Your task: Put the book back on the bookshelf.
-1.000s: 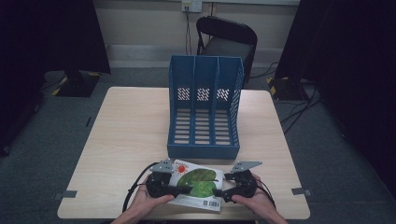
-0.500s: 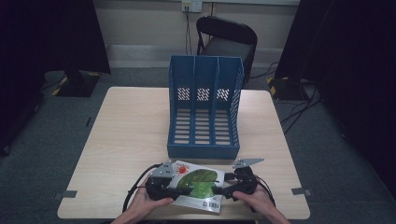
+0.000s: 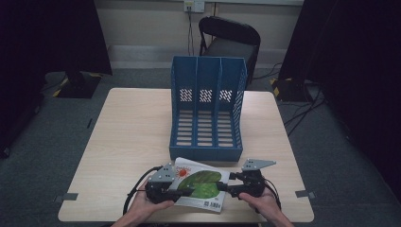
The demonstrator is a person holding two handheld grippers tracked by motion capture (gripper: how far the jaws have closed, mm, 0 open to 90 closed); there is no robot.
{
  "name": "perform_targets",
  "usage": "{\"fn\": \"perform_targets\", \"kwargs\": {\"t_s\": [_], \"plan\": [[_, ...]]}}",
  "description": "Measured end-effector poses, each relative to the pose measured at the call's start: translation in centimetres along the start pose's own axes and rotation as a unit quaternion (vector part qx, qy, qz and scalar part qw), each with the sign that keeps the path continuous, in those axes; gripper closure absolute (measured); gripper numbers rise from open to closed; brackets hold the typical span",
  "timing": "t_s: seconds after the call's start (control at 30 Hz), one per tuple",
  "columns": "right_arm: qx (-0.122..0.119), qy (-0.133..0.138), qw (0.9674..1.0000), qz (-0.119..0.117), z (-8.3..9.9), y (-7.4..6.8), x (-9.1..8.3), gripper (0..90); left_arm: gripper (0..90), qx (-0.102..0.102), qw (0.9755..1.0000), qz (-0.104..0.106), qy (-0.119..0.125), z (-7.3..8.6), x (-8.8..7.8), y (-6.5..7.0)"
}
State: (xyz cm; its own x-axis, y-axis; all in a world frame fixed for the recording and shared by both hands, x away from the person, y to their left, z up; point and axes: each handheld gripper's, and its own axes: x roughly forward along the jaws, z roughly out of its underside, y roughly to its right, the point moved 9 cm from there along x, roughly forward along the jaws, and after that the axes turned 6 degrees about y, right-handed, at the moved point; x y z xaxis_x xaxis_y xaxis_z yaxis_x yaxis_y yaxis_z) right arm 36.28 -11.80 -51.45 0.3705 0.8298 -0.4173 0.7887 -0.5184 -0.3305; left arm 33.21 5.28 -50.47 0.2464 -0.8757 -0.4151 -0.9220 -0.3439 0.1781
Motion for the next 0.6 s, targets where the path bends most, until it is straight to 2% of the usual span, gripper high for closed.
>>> {"fn": "perform_targets", "kwargs": {"t_s": [0.13,0.17,0.23,0.3,0.33,0.37,0.4,0.47,0.53,0.6], "plan": [[-0.005,0.012,0.9999,-0.002,-0.5,-0.1,-0.5,48.6,74.4,-0.014,0.9999,-0.002,0.007,0.0,-0.1,-0.2],[-0.009,0.023,0.9997,-0.007,-1.0,-0.4,-0.8,53.4,74.5,-0.012,0.9999,-0.005,0.002,0.1,-0.1,-0.3],[-0.016,0.031,0.9993,-0.016,-1.5,-0.9,-1.0,56.2,74.6,-0.01,0.9999,-0.005,-0.001,0.2,0.0,-0.3],[-0.019,0.036,0.9989,-0.023,-1.7,-1.3,-1.1,56.5,74.6,-0.004,0.9999,-0.01,-0.01,0.5,0.2,-0.2],[-0.035,0.04,0.9982,-0.027,-2.1,-2.1,-1.0,53.3,74.9,-0.008,0.9999,-0.009,-0.009,0.6,0.3,-0.3],[-0.035,0.04,0.9982,-0.027,-2.1,-2.1,-1.0,53.3,74.9,-0.008,0.9999,-0.009,-0.009,0.6,0.3,-0.3],[-0.051,0.035,0.998,-0.014,-2.0,-2.3,-0.8,50.1,74.4,-0.005,0.9999,-0.012,-0.012,0.6,0.3,-0.4],[-0.057,0.033,0.9978,-0.011,-2.0,-2.3,-0.7,50.6,72.8,-0.006,0.9998,-0.012,-0.012,0.6,0.3,-0.4],[-0.06,0.032,0.9977,-0.005,-1.9,-2.2,-0.7,58.0,71.8,-0.008,0.9997,-0.015,-0.015,0.7,0.3,-0.5],[-0.054,0.035,0.9979,-0.014,-2.0,-2.1,-0.9,61.2,67.8,-0.014,0.9996,-0.019,-0.015,0.7,0.3,-0.7]]}}
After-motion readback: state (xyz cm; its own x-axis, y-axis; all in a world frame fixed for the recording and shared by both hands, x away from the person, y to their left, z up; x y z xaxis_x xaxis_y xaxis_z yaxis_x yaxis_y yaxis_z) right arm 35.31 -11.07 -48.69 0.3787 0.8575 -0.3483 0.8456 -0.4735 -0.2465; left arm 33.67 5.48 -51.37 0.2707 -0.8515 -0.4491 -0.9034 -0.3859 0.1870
